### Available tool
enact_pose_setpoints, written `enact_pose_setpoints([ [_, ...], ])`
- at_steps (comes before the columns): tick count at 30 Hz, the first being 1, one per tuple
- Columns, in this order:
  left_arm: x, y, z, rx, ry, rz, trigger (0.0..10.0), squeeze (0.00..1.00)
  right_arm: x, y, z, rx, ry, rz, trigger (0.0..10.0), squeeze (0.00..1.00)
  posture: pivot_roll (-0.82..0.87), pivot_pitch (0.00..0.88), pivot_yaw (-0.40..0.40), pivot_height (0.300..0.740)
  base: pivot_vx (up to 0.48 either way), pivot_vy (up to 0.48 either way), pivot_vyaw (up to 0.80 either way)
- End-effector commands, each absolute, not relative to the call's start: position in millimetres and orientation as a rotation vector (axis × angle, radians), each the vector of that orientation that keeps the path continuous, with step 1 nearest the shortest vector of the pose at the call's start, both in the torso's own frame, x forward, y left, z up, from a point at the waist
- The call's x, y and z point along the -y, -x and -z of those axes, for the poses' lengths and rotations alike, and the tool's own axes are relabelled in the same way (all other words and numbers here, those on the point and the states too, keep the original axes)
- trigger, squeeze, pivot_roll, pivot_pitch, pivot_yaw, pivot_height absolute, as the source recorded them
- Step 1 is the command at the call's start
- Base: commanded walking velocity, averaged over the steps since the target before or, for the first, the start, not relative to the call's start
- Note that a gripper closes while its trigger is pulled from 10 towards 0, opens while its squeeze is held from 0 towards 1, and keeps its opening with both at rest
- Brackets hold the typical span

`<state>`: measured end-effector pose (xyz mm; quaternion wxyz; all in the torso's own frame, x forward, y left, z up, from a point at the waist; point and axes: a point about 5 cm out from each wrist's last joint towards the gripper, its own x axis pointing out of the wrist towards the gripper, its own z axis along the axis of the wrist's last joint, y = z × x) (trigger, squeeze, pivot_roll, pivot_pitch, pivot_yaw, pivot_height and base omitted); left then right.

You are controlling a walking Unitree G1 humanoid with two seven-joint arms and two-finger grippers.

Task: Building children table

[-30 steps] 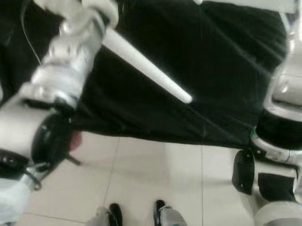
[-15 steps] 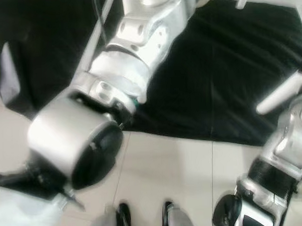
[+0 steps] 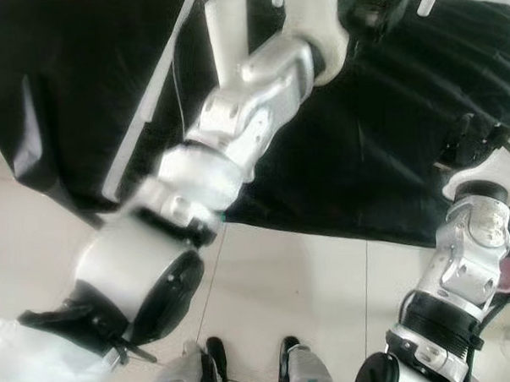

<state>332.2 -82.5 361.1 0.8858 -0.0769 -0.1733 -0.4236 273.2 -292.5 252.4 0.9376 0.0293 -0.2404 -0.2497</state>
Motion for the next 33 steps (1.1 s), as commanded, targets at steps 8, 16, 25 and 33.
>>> enact_pose_setpoints([
  [8, 68, -293, -333, 0.472, 0.015, 1.404, 10.0, 0.00, 278, -267, -251, 0.542, -0.057, 0.438, 10.0, 0.00, 0.06, 0.210, 0.020, 0.740, 0.000, 0.000, 0.00],
  [16, 3, -288, -286, 0.365, -0.008, 1.405, 10.0, 0.00, 272, -249, -237, 0.544, -0.058, 0.479, 10.0, 0.00, 0.09, 0.204, 0.034, 0.740, 0.000, 0.000, 0.00],
  [25, -49, -293, -259, 0.248, -0.026, 1.297, 10.0, 0.00, 274, -237, -226, 0.501, -0.048, 0.548, 10.0, 0.00, 0.09, 0.207, 0.049, 0.740, 0.000, 0.000, 0.00],
  [33, -78, -288, -239, 0.209, -0.073, 1.203, 10.0, 0.00, 269, -228, -215, 0.462, -0.028, 0.539, 10.0, 0.00, 0.10, 0.204, 0.051, 0.740, 0.000, 0.000, 0.00],
])
